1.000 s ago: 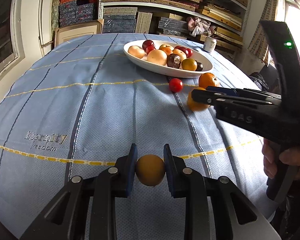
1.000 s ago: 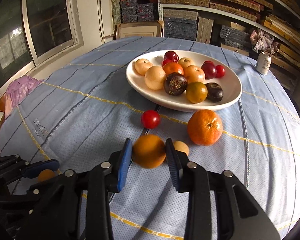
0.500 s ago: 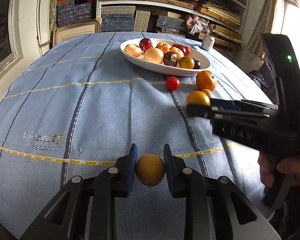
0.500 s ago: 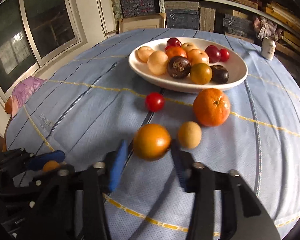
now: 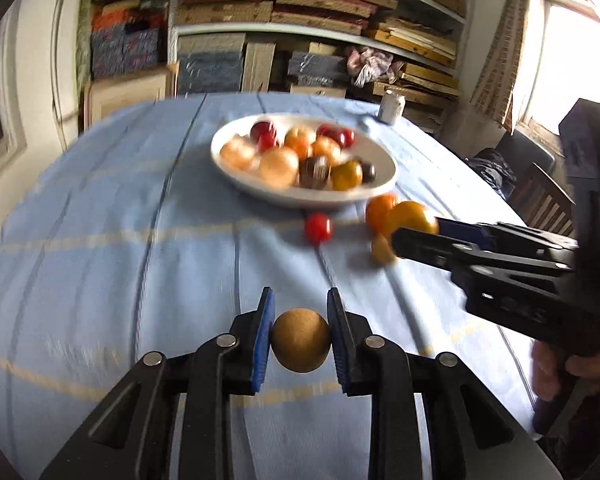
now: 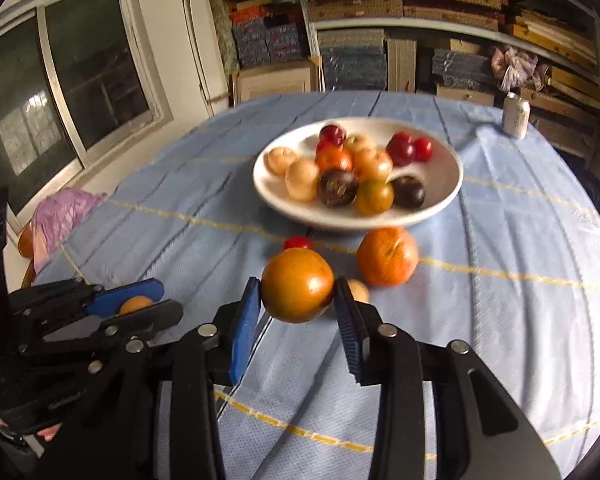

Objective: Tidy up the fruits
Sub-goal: 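Grasp the orange with the right gripper while the left holds its orange, then lower both oranges onto the white plate and open both grippers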

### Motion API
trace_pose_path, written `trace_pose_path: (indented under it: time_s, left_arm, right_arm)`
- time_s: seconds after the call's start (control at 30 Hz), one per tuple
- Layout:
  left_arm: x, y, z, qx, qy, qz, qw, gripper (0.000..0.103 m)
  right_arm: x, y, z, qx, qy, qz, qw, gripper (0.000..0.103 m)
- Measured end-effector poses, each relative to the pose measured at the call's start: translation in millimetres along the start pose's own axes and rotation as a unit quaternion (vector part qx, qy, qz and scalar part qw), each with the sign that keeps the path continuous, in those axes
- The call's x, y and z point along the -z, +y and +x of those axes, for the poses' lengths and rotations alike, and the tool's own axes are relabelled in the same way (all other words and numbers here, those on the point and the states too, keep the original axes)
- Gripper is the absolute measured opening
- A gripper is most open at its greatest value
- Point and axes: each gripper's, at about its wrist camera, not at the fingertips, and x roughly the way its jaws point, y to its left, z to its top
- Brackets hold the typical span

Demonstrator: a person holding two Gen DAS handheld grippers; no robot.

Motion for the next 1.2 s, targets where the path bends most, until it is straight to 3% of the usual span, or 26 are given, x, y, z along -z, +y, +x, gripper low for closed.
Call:
trace_pose_path:
  time_s: [0.17, 0.27, 0.37, 0.47, 0.57, 0.67, 0.83, 0.87, 0.9, 0.93, 0.97, 1.0, 1.03, 1.2]
  left_arm:
    - [-50, -5, 16, -0.023, -0.013, 0.019, 0.9995, 0.027]
    - [-80, 1, 37, -0.018, -0.006, 0.015, 0.9997, 0.027]
    - [-109, 18, 69, 0.001, 0.019, -0.006, 0.9998, 0.027]
    - [-129, 29, 96, -0.017, 0.029, -0.002, 0.9994, 0.027]
    - [-147, 39, 120, -0.006, 0.034, -0.003, 0.9994, 0.027]
    - [-157, 43, 140, -0.026, 0.038, 0.007, 0.9989, 0.027]
    - [-160, 52, 156, -0.009, 0.049, -0.001, 0.9988, 0.027]
    - [-160, 54, 157, -0.008, 0.051, -0.005, 0.9986, 0.027]
    - [-160, 58, 157, -0.006, 0.05, -0.017, 0.9986, 0.033]
    - [-160, 61, 155, -0.004, 0.041, -0.033, 0.9986, 0.067]
    - [-161, 65, 153, -0.005, 0.026, -0.054, 0.9982, 0.088]
    - [-161, 66, 150, -0.012, 0.011, -0.064, 0.9978, 0.099]
    - [-160, 67, 147, -0.022, -0.003, -0.07, 0.9973, 0.099]
    - [-161, 53, 137, -0.037, 0.002, -0.031, 0.9988, 0.099]
  right_arm:
    - [-38, -27, -14, 0.023, -0.043, 0.007, 0.999, 0.037]
    - [-63, -48, -9, 0.038, -0.059, 0.011, 0.997, 0.037]
    - [-84, -67, 9, 0.044, -0.056, 0.011, 0.997, 0.037]
    - [-99, -81, 34, 0.048, -0.044, 0.005, 0.998, 0.037]
    - [-110, -92, 61, 0.044, -0.028, 0.002, 0.999, 0.037]
    - [-115, -97, 82, 0.042, -0.021, -0.005, 0.999, 0.037]
    - [-117, -99, 99, 0.041, -0.01, -0.026, 0.999, 0.037]
    - [-116, -100, 99, 0.038, -0.01, -0.027, 0.999, 0.044]
    - [-116, -99, 99, 0.037, -0.014, -0.025, 0.999, 0.075]
    - [-116, -99, 99, 0.04, -0.015, -0.023, 0.999, 0.091]
    - [-115, -98, 96, 0.047, -0.02, -0.016, 0.999, 0.099]
    - [-115, -97, 93, 0.05, -0.026, -0.013, 0.998, 0.099]
    - [-114, -94, 92, 0.051, -0.024, -0.02, 0.998, 0.099]
    - [-110, -83, 80, 0.062, -0.029, -0.045, 0.997, 0.099]
